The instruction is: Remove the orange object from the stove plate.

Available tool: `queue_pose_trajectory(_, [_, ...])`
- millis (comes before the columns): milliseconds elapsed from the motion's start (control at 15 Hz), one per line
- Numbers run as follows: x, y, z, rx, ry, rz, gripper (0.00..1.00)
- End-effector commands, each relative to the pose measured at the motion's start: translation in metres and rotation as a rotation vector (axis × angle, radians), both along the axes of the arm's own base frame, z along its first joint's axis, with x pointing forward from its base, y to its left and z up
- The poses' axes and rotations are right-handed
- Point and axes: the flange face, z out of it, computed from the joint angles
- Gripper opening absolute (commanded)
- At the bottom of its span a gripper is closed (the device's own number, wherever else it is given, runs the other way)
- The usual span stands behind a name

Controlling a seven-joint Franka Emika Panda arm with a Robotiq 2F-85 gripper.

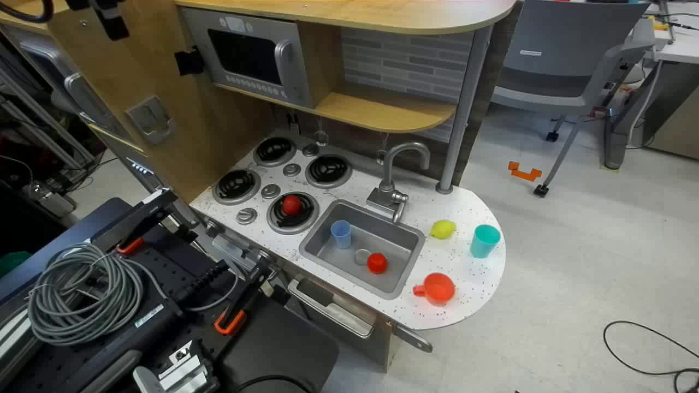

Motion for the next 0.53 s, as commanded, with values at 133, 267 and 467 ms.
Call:
queue_pose_trajectory(133, [0.0002,-0.0001,0.0004,0.0,0.001,0.0,1.0])
queue_pose_trajectory(267, [0.0002,-0.0001,0.0004,0.0,0.001,0.0,1.0])
queue_pose_trajectory(467, [0.0036,0.0021,-0.0001,-0.005,-0.005,0.005,1.0])
